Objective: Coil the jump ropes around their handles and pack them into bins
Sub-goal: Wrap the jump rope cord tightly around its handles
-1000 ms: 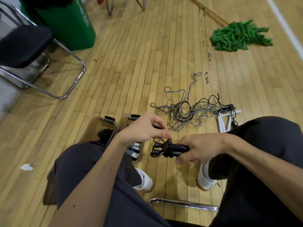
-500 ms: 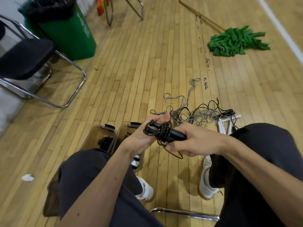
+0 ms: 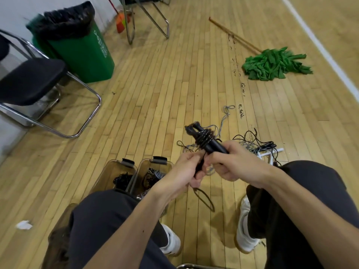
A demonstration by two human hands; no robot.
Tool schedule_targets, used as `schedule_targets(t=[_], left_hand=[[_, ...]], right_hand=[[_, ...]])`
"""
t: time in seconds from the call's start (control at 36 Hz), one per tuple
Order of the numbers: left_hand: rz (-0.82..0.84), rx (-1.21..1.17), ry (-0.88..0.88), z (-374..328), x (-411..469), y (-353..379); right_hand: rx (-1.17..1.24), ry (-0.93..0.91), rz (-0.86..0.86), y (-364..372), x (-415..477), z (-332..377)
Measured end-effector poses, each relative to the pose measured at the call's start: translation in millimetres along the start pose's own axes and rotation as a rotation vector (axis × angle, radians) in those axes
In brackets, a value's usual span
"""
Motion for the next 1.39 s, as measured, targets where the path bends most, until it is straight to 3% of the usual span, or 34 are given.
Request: schedule_targets(t=[0.22,0.47,0.61,0.69,0.86,0.94,1.06,1.25,1.39], left_hand=[[-0.053,0.192,0.074,0.7,-2.2,-12.8],[-0.037,0.479,-0.013,14.0,-13.3,-22.4],[-0.158,0.768,0.025,12.9,-23.1,-21.1],[-0.218,1.060,0.097,5.5,-27.0,-19.7],[-0.293,1.425,0.348,-3.2,-30.7,-23.5],[-0.337,1.498,0.569,-4.4,-30.8,-22.8],[-0.355,1.534,0.709,-3.7,-25.3,-20.9],[-0.310,1.429,0.671,-3.5,-17.9,-23.2],[-0.220,1.259,0.493,-3.0,-13.2,-22.9]], right_hand=[[-0.024,0.082,-0.139,-10.4,12.2,-8.7],[-0.317,0.136,-0.297,-23.6,16.7,-24.3],[-0.517,0.198,-0.419,-26.4,20.4,-28.8],[-0.570,0.266,-0.419,-27.5,22.9,-32.1],[-0.618,0.423,-0.339,-28.2,24.2,-36.6],[-0.645,0.489,-0.275,-25.1,25.1,-39.4],[-0.669,0.578,-0.126,-18.5,22.8,-42.4],[-0.688,0.589,0.119,-6.5,13.9,-47.7],[-0.687,0.560,0.308,-1.2,8.5,-47.7]])
Point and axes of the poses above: each hand's wrist, its own x-axis towards the middle knuckle, its own y-axis out of the palm, z = x × y, the point moved 3 cm from there along x, towards the middle knuckle, and after that the axes turned 10 degrees about z, right-handed, at the moved point
